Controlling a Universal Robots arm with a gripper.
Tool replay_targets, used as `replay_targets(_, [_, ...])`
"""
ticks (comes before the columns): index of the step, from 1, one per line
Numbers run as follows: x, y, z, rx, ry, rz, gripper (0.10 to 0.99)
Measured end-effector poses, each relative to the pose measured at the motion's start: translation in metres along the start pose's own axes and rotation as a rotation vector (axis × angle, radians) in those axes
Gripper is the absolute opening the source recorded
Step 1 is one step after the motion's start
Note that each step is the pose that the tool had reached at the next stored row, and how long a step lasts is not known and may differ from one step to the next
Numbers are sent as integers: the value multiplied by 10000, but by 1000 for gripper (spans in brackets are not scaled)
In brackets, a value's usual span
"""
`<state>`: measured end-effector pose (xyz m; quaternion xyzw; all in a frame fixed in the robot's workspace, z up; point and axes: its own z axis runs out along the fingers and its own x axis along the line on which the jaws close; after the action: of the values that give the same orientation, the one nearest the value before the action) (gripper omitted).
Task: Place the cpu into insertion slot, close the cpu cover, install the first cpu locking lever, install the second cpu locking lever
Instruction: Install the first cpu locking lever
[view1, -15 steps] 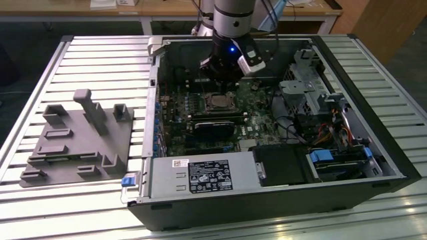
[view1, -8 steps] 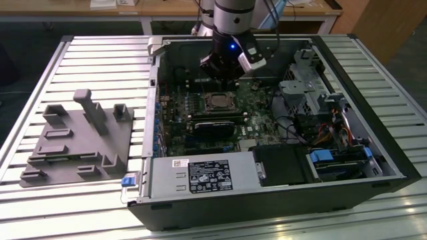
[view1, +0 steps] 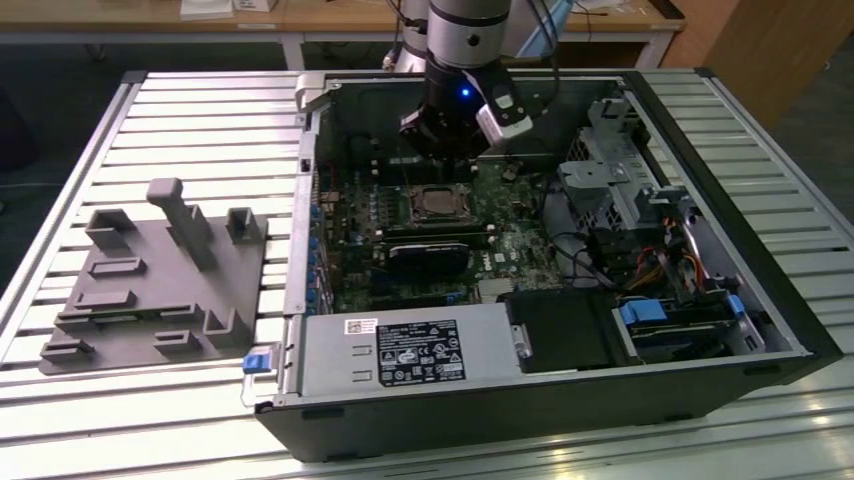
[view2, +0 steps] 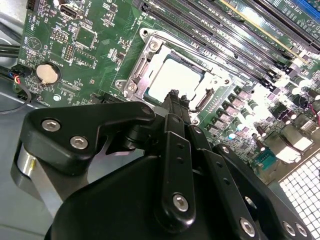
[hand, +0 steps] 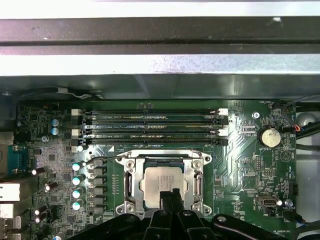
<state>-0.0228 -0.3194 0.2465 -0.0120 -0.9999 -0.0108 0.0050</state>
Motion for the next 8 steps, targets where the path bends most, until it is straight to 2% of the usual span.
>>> replay_targets(4, [15, 0, -1, 2, 1, 0, 106])
replay_targets(8, [106, -3, 0, 1, 0, -1, 106])
